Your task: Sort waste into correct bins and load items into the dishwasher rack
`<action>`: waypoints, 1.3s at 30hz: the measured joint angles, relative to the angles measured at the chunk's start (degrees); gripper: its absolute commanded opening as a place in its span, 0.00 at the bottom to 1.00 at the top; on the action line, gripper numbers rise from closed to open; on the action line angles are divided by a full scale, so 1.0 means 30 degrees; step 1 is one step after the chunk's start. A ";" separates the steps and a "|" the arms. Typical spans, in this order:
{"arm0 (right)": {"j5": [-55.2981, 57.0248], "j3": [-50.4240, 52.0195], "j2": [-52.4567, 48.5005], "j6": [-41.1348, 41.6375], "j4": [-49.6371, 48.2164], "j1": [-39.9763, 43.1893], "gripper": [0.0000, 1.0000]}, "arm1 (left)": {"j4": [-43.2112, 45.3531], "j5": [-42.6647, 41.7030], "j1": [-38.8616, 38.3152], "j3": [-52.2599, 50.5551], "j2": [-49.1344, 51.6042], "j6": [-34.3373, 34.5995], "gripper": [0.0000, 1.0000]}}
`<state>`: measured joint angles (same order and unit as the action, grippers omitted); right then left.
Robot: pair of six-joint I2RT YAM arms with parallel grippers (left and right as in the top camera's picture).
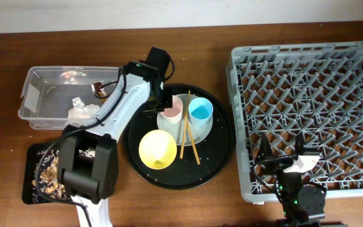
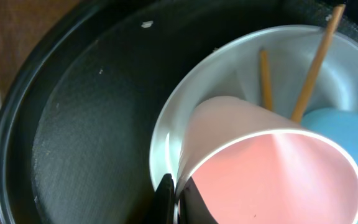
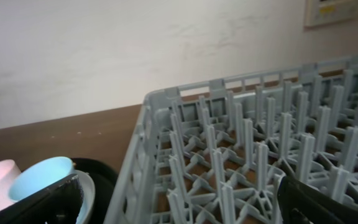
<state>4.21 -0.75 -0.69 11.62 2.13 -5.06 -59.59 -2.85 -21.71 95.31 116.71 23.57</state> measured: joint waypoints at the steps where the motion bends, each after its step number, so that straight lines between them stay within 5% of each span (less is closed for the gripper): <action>1: -0.0299 -0.0080 0.0000 -0.0015 -0.0015 0.0000 0.98 | -0.0357 -0.0007 0.0138 0.0182 -0.0007 0.0000 0.00; 8: -0.2681 -0.7220 -0.1923 -0.0007 0.3184 0.0007 0.98 | -0.2441 -0.2958 0.2208 0.4932 -0.2987 -0.0590 0.00; 14: -0.9012 -1.7544 -1.0601 -0.0022 0.9821 0.0029 0.98 | -0.1574 -1.5256 0.4320 0.6615 -0.5377 -0.2776 0.00; 17: -1.5322 -2.1311 -1.4987 -0.0029 0.8947 0.0036 0.99 | -0.1566 -2.1879 0.4350 0.6608 -0.5333 -0.4597 0.00; 21: -1.9977 -2.1697 -1.6823 -0.0022 0.5843 0.0036 0.98 | -0.1370 -2.6338 0.3920 0.6608 -0.5333 -0.5865 0.00; 32: -2.6636 -2.1791 -2.0057 0.1049 -0.0328 0.0036 0.99 | -0.1326 -2.7984 0.1231 0.6608 -0.5326 -0.6368 0.00; 36: -2.6848 -2.1791 -2.0254 0.1260 -0.1180 0.0036 0.75 | -0.1333 -2.7984 0.1086 0.6608 -0.5333 -0.6368 0.00; 39: -2.6877 -2.1813 -2.0254 0.1217 -0.1464 0.0036 0.76 | -0.1333 -2.8064 0.1064 0.6608 -0.5333 -0.6382 0.00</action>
<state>-76.42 -66.19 -61.45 15.27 -2.26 -4.95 -63.59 -87.05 -18.52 115.13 100.71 4.43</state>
